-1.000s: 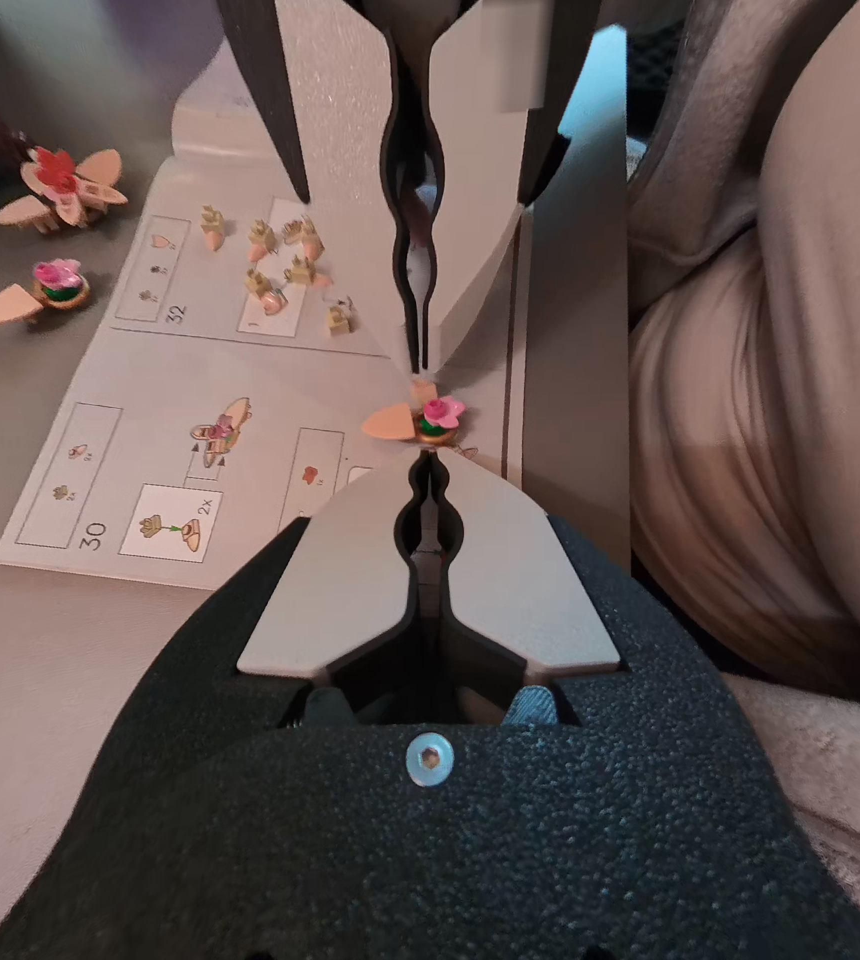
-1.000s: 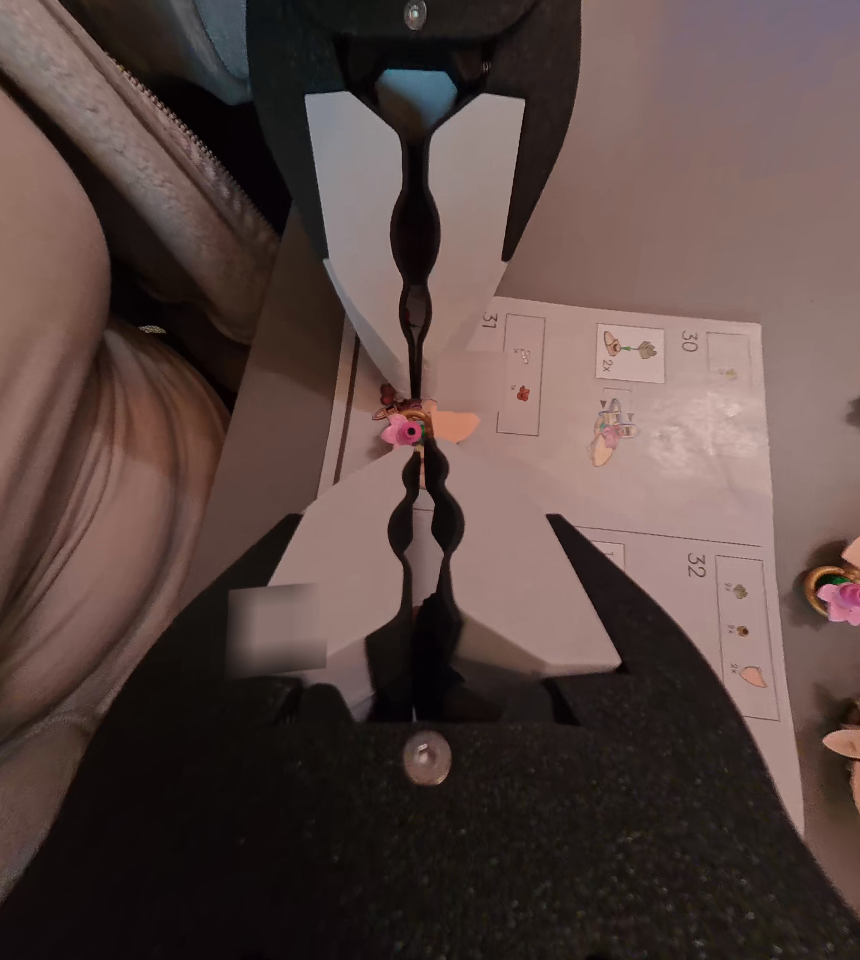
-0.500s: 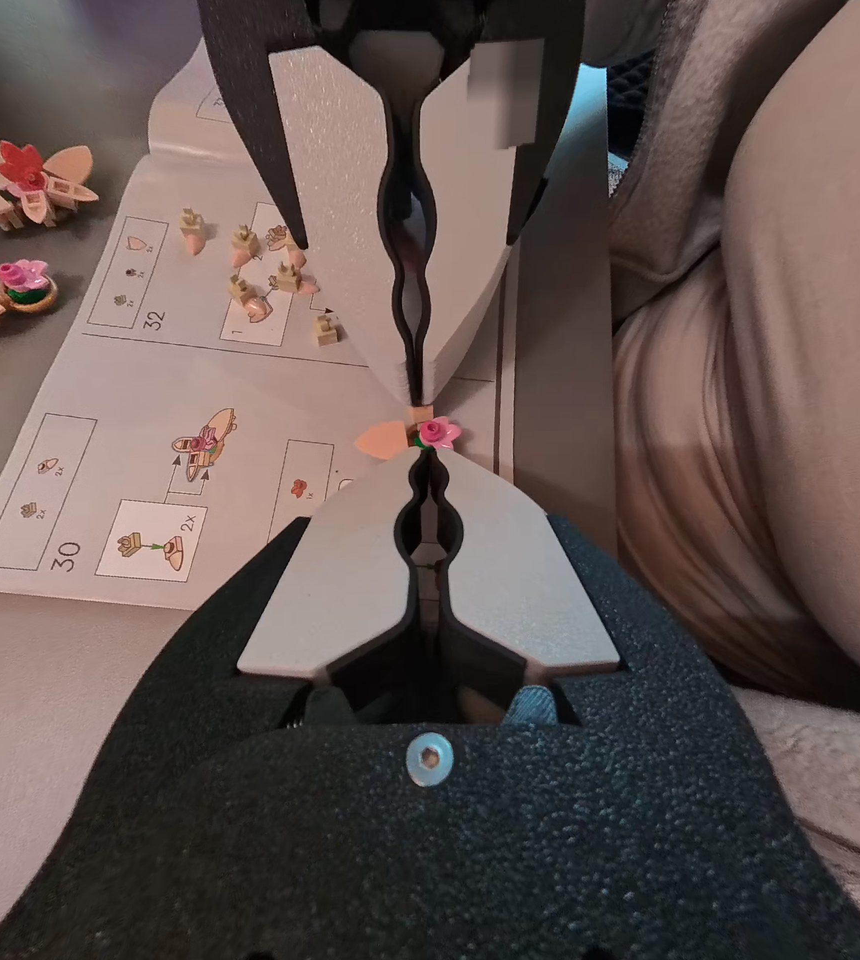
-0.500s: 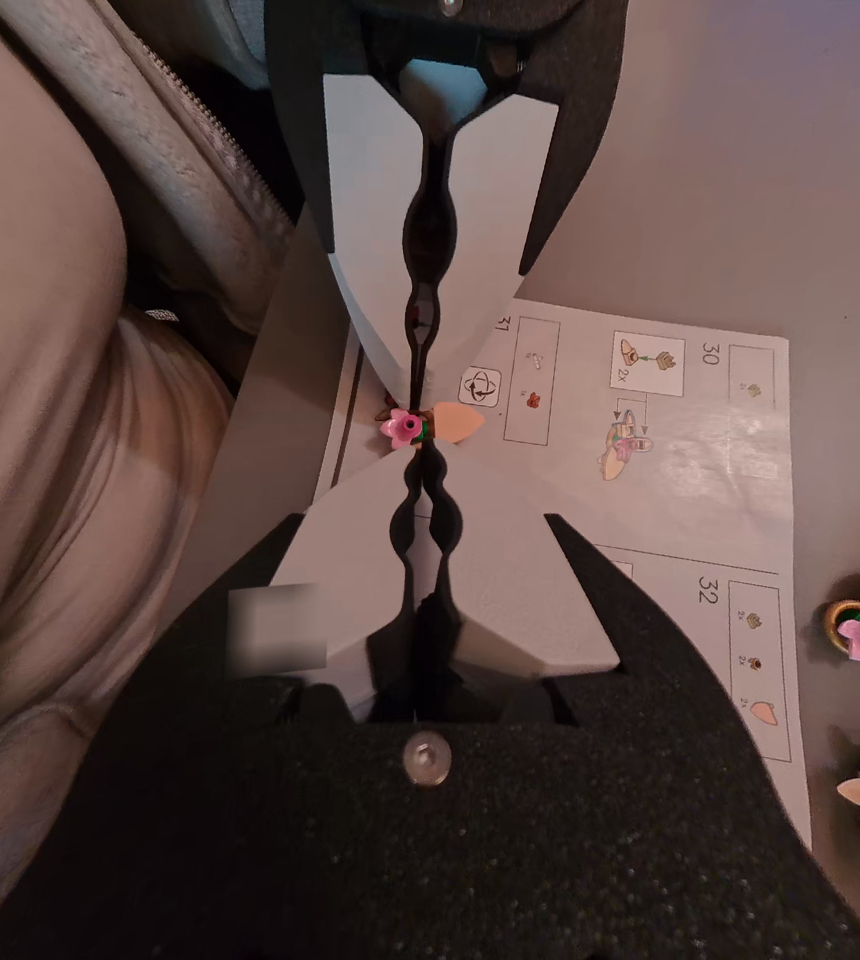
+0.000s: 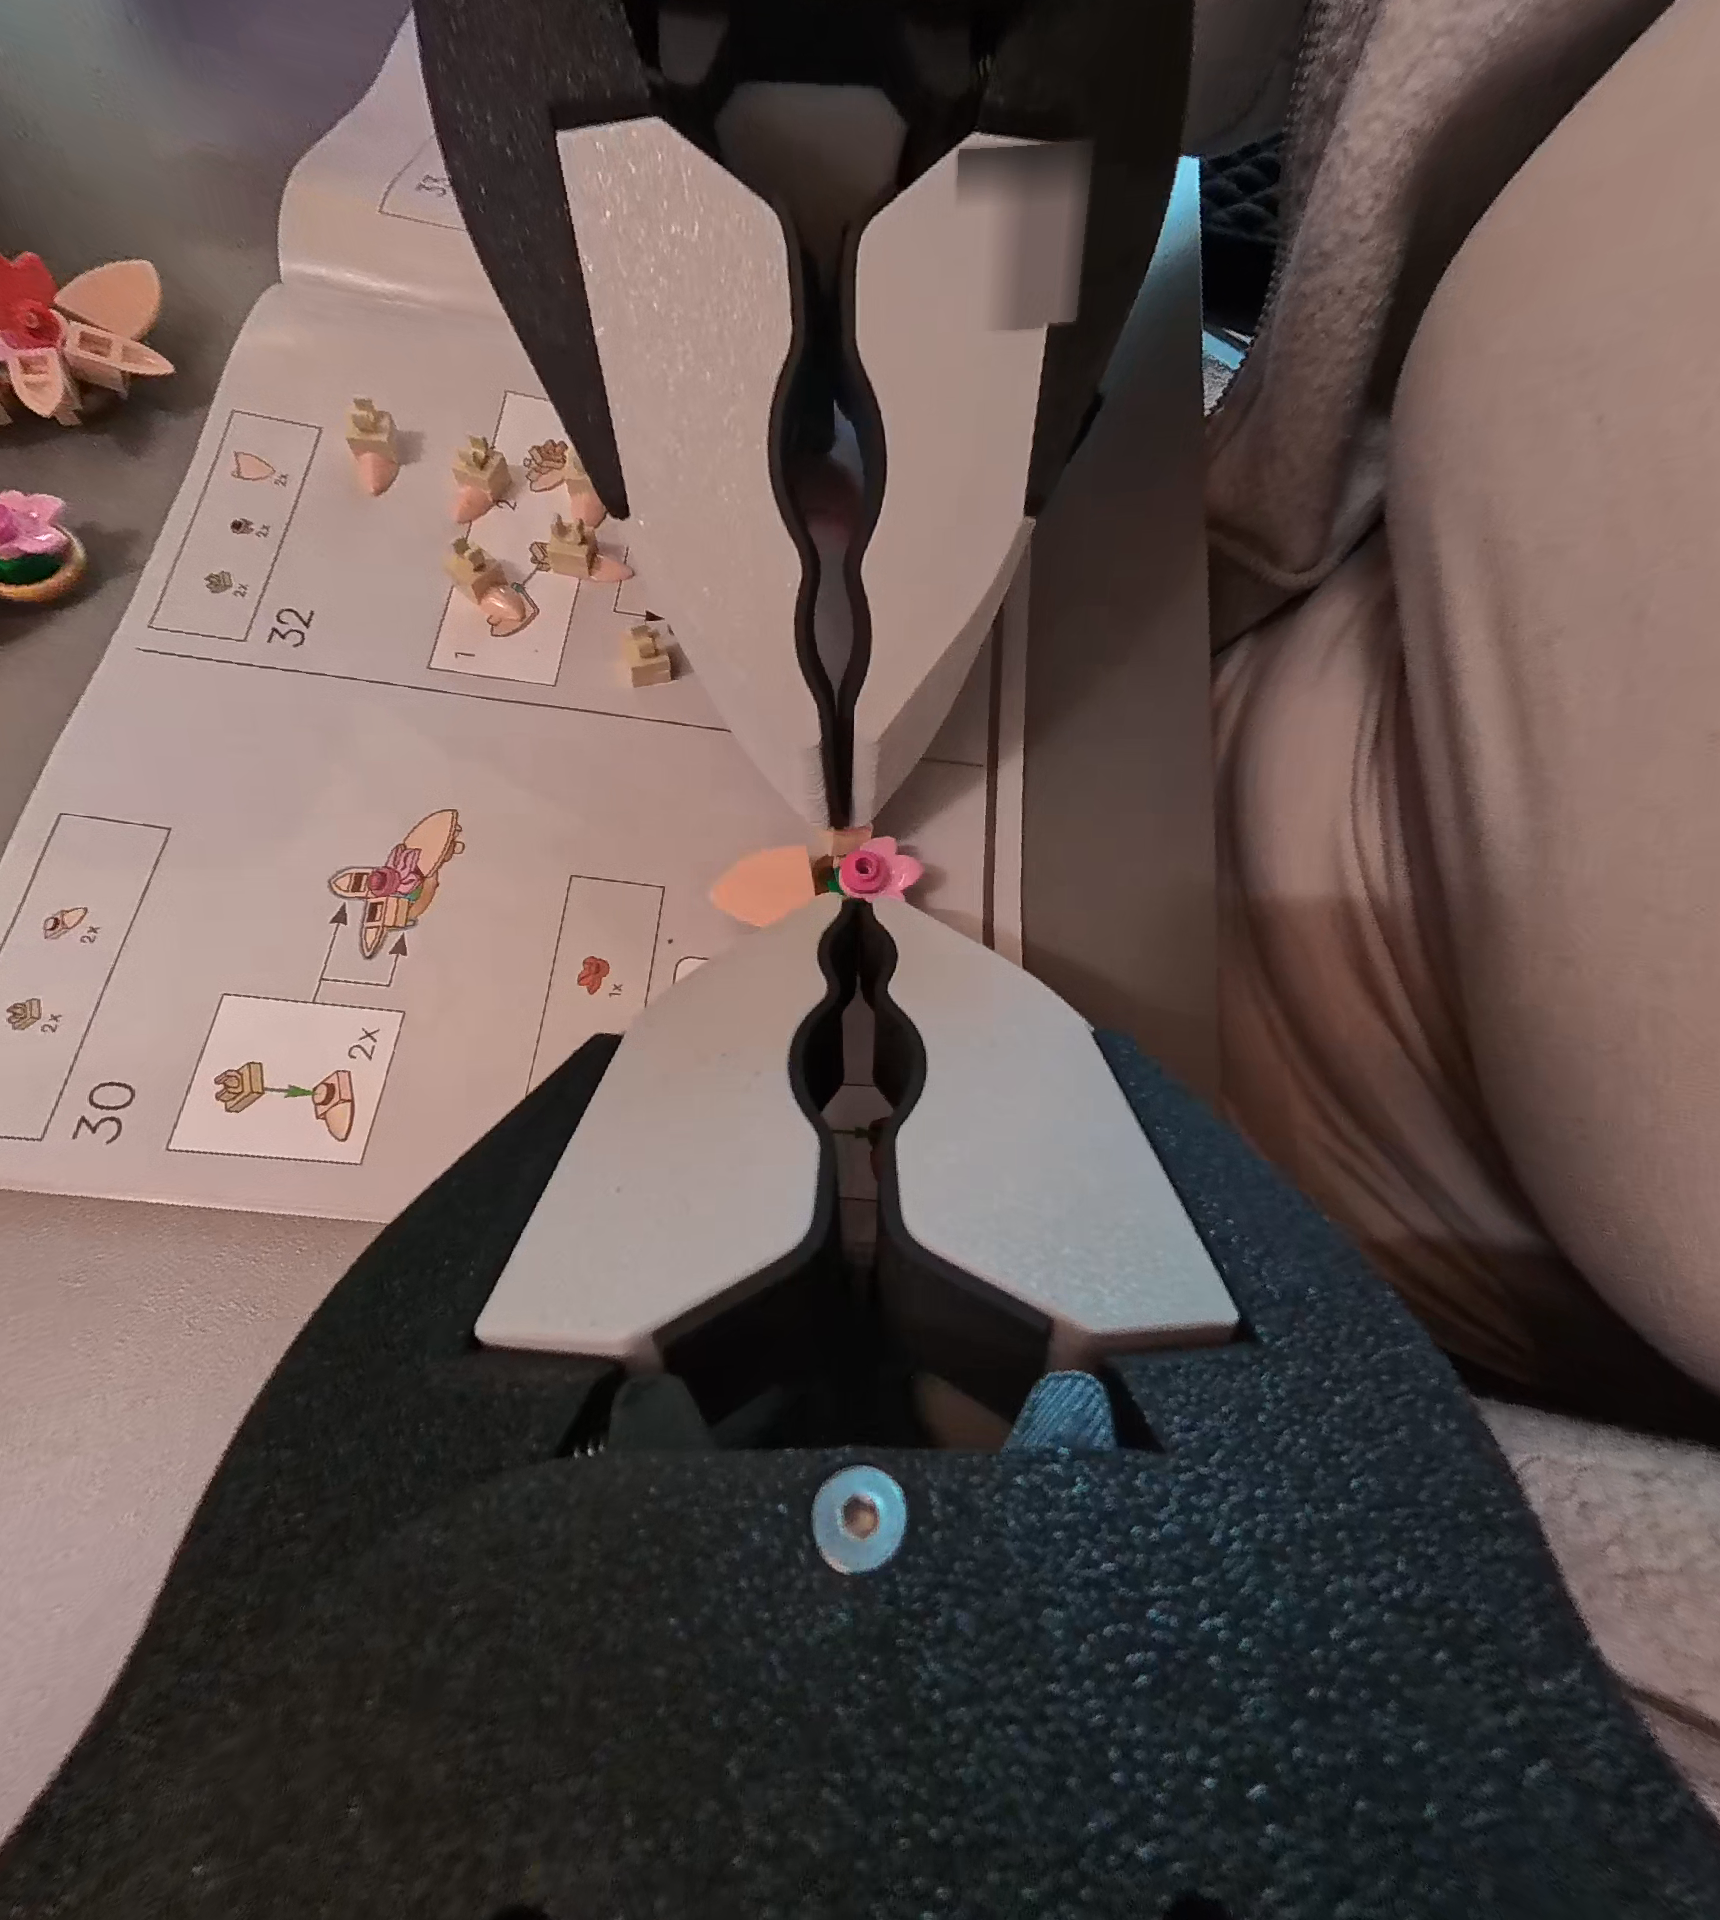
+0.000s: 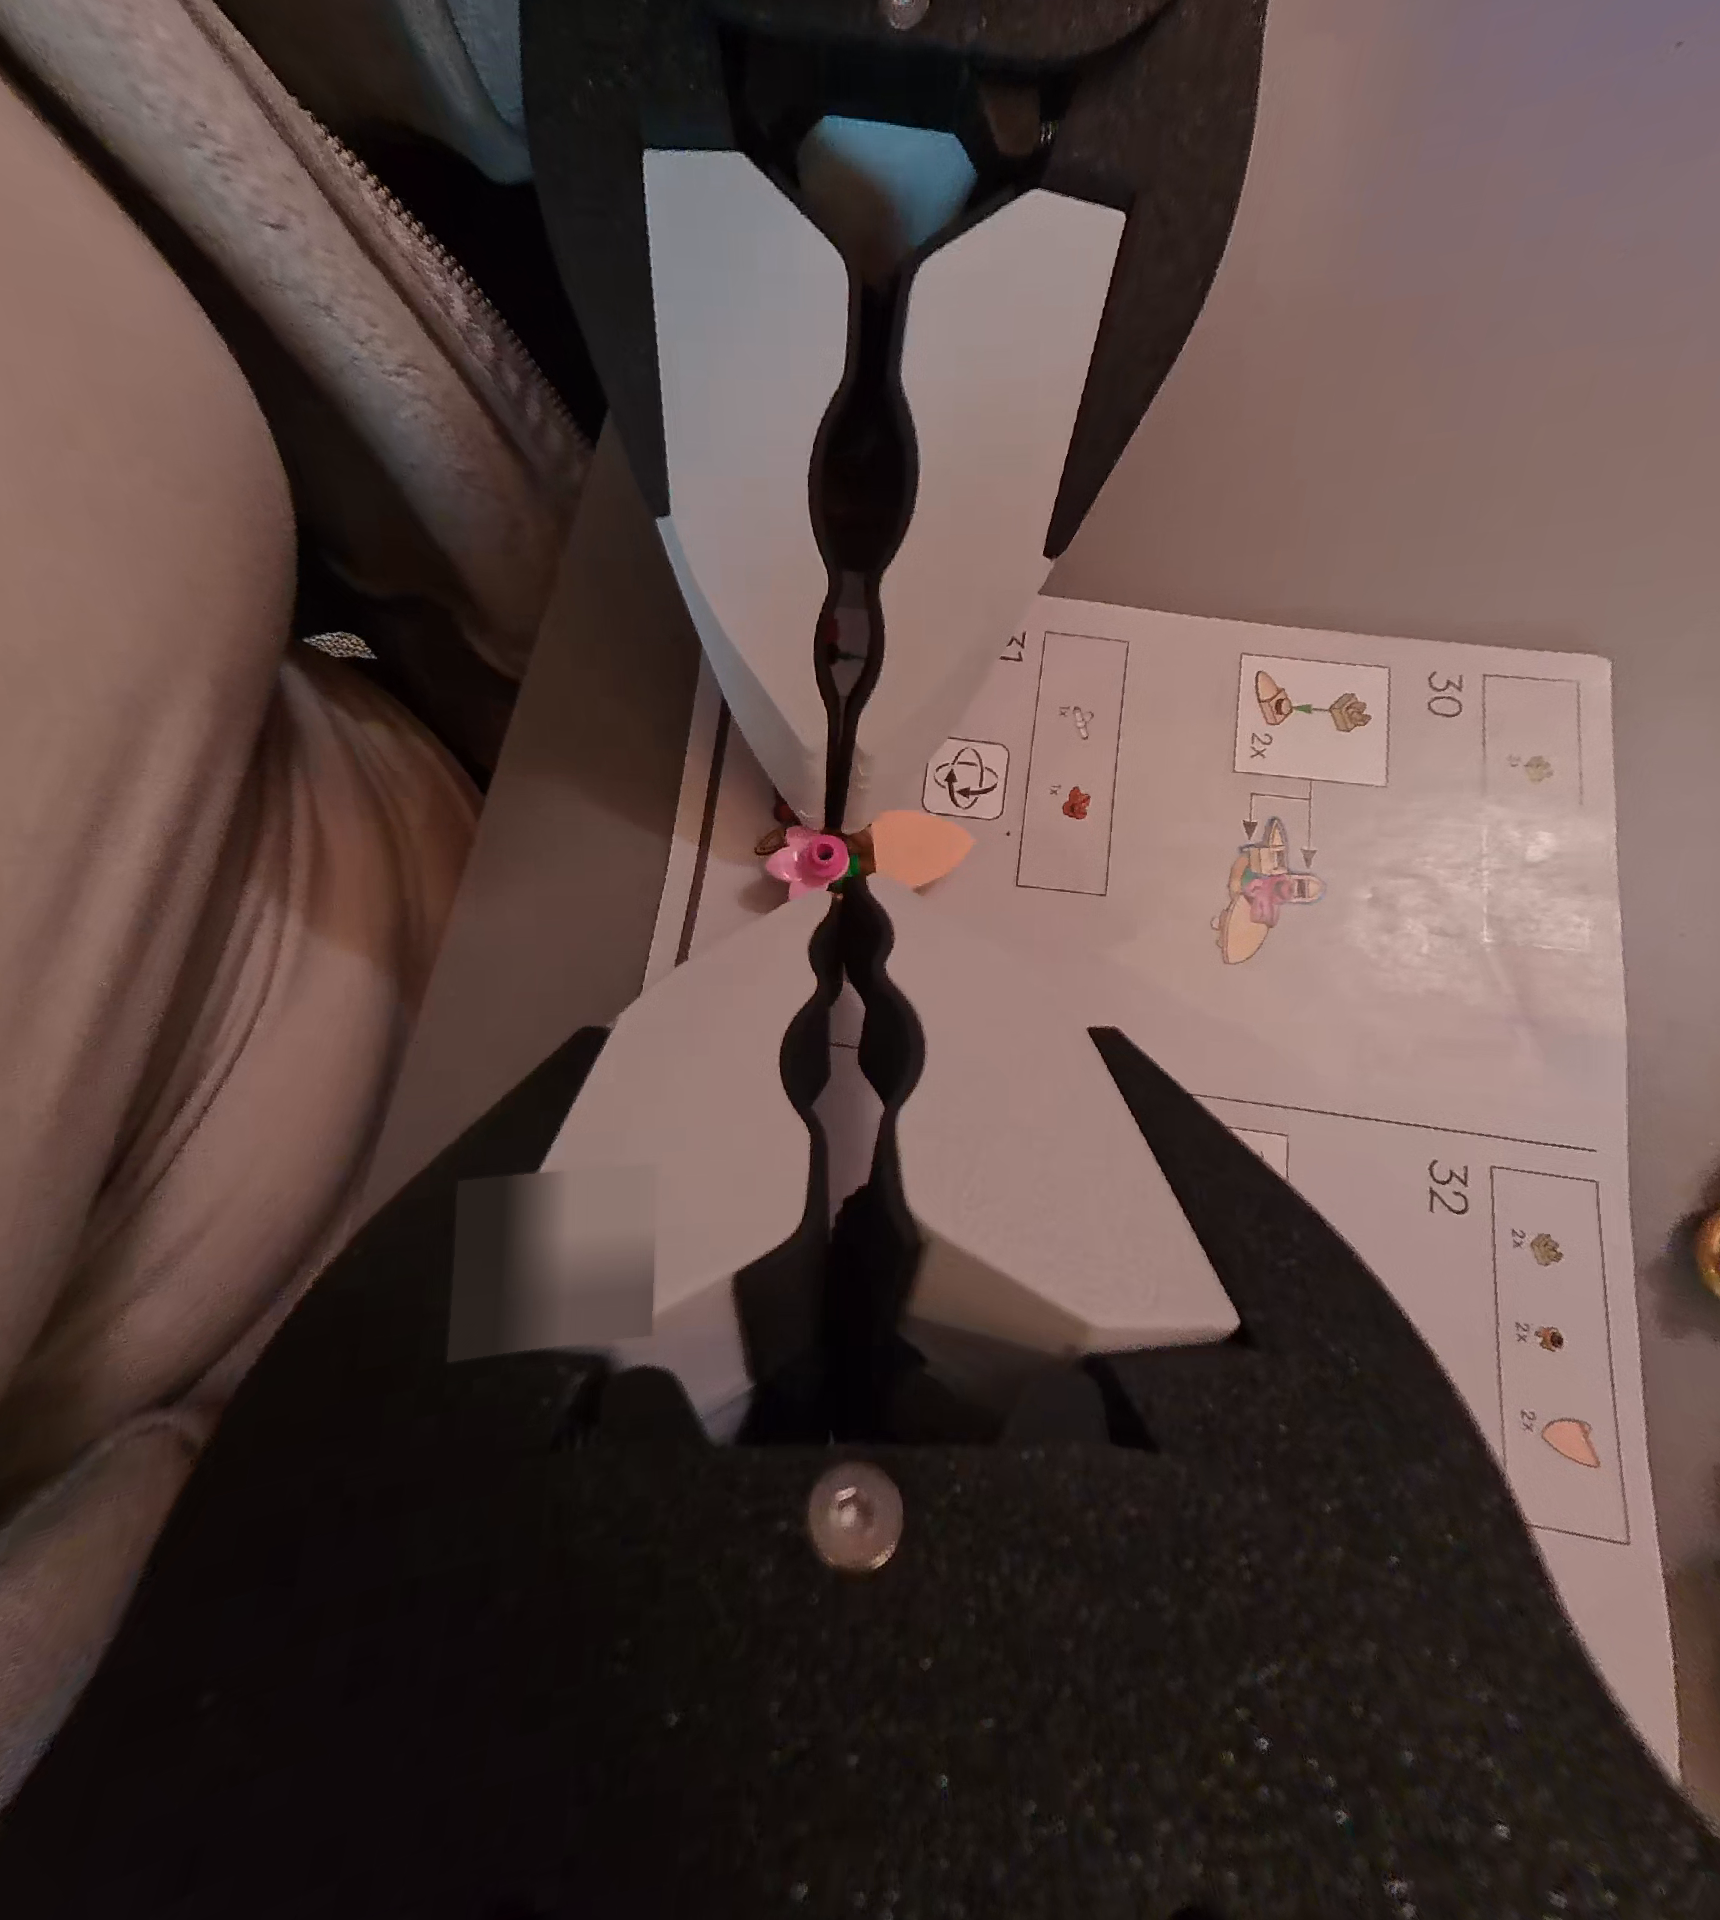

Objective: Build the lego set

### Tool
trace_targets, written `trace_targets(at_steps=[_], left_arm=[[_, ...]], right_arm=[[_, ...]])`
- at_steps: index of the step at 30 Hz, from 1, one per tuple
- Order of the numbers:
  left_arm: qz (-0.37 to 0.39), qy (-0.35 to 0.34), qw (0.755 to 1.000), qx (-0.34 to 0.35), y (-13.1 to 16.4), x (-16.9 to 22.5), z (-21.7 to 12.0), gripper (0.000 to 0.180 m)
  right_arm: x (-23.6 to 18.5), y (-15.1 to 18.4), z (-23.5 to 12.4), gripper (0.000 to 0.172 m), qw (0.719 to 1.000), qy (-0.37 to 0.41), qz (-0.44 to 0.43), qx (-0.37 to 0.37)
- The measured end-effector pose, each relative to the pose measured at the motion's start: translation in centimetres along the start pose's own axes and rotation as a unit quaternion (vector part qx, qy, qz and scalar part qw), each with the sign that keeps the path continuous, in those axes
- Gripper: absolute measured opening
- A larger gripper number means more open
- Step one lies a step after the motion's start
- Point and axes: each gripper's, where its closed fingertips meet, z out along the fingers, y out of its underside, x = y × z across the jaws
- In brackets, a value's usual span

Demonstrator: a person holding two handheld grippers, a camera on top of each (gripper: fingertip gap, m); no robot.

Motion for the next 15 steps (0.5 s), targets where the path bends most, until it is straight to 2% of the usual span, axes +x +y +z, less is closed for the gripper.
trace_targets(at_steps=[15], left_arm=[[-0.007, 0.006, 1.000, 0.001, -0.03, -0.01, 0.02, 0.000]], right_arm=[[0.33, 0.11, 0.07, 0.000, 1.000, 0.017, 0.005, -0.010]])
